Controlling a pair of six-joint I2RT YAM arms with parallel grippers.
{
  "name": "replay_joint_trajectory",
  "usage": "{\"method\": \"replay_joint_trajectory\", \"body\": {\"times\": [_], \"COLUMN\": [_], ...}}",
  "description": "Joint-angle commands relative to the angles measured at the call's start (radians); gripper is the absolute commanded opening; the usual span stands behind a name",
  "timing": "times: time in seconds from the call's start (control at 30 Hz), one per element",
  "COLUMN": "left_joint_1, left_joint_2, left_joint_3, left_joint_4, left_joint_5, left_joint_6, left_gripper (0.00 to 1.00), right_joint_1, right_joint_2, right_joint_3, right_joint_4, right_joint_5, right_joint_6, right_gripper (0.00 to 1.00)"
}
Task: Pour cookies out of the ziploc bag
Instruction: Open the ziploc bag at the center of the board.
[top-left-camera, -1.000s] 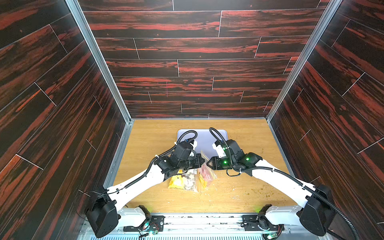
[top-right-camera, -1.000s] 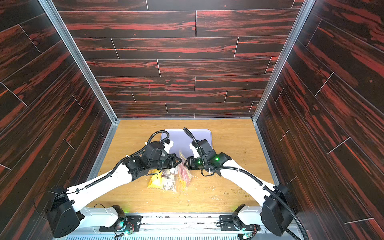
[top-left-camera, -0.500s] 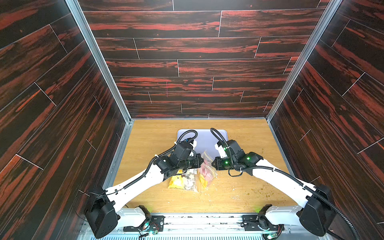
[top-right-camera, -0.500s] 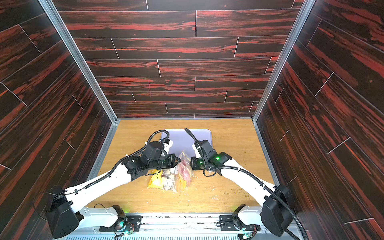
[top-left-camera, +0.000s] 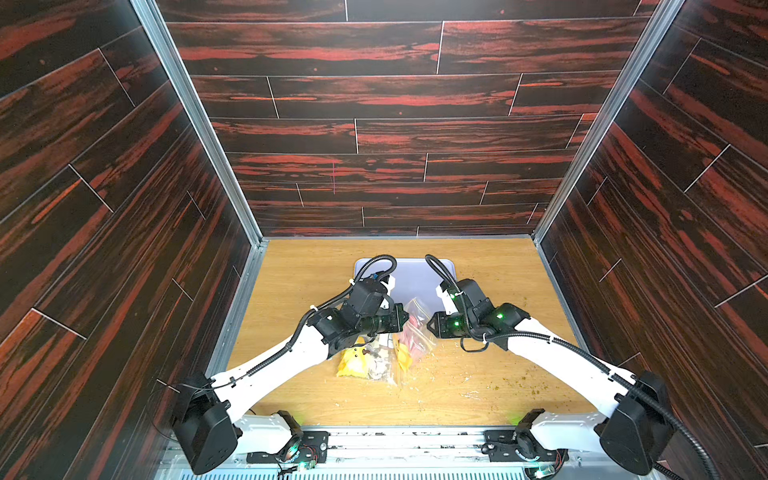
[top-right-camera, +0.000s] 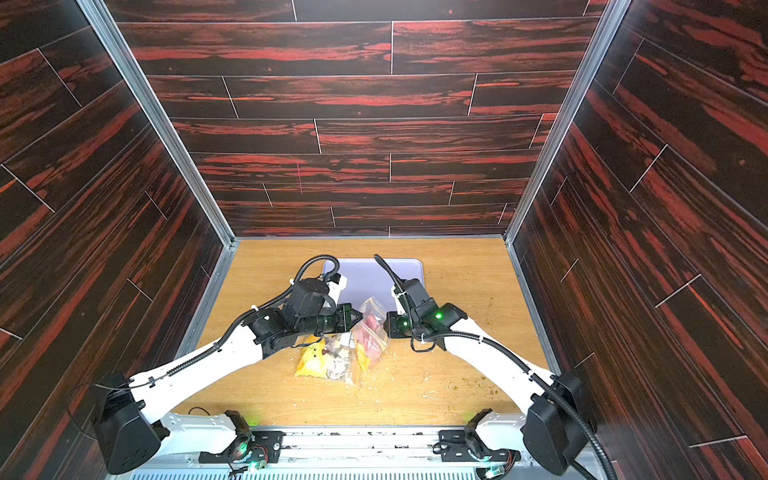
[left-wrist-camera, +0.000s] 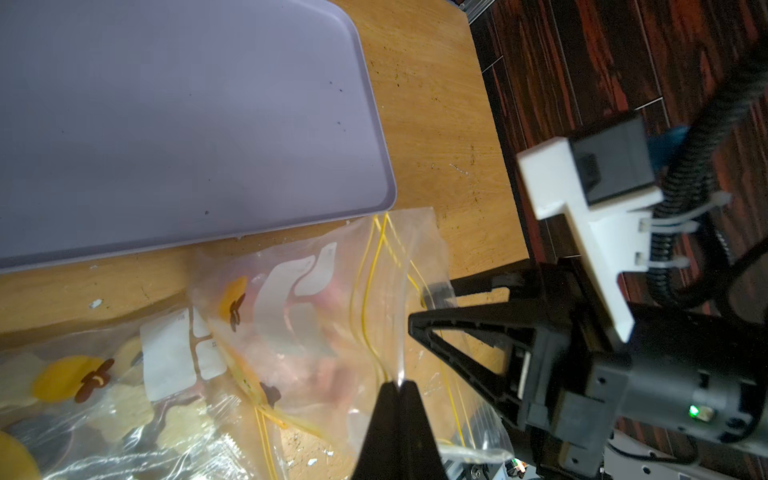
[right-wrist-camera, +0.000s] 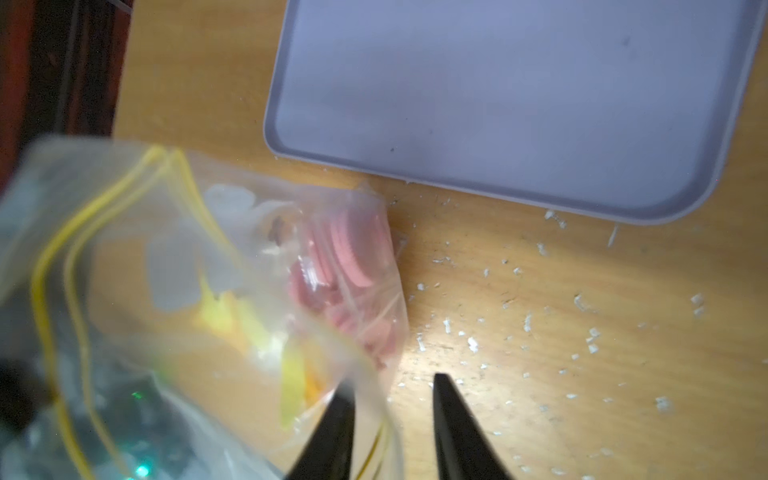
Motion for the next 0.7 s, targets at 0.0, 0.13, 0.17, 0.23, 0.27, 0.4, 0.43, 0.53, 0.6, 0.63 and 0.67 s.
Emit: {"method": "replay_joint_trajectory", "body": {"times": [0.0,0.13,0.17,0.23,0.27,0.4,0.43,0.53,0.6,0.63,0.67], "left_joint_1": [0.006,0.006,0.006,0.006,0.006,0.006,0.006,0.006,0.006,0.006,0.006], "left_joint_2": [0.027,0.062,0.068,0.078,0.081,0.101,0.106,0.123,0.134,0.137,0.142], "left_joint_3": [0.047,0.052,0.054,0.061,0.065,0.079,0.085,0.101,0.108,0.11,0.113], "left_joint_4": [0.027,0.044,0.05,0.056,0.058,0.064,0.063,0.059,0.061,0.06,0.06], "left_joint_5": [0.02,0.034,0.039,0.046,0.046,0.053,0.056,0.061,0.066,0.069,0.07], "left_joint_6": [0.01,0.002,-0.001,-0.004,-0.004,-0.008,-0.008,-0.013,-0.013,-0.015,-0.015], "left_gripper": [0.0,0.0,0.0,0.0,0.0,0.0,0.0,0.0,0.0,0.0,0.0], "right_joint_1": [-0.003,-0.004,-0.004,-0.004,-0.004,-0.004,-0.004,-0.004,-0.003,-0.002,-0.001], "right_joint_2": [-0.058,-0.084,-0.095,-0.116,-0.127,-0.159,-0.161,-0.144,-0.125,-0.114,-0.1], "right_joint_3": [0.027,0.052,0.061,0.074,0.078,0.086,0.086,0.097,0.096,0.09,0.089], "right_joint_4": [-0.023,-0.057,-0.063,-0.076,-0.079,-0.073,-0.075,-0.082,-0.071,-0.058,-0.048], "right_joint_5": [0.015,0.033,0.037,0.031,0.022,-0.049,-0.068,-0.126,-0.159,-0.168,-0.169], "right_joint_6": [-0.017,-0.054,-0.065,-0.094,-0.109,-0.177,-0.192,-0.227,-0.239,-0.238,-0.235], "right_gripper": [0.48,0.67,0.71,0.77,0.78,0.78,0.78,0.75,0.73,0.71,0.69]}}
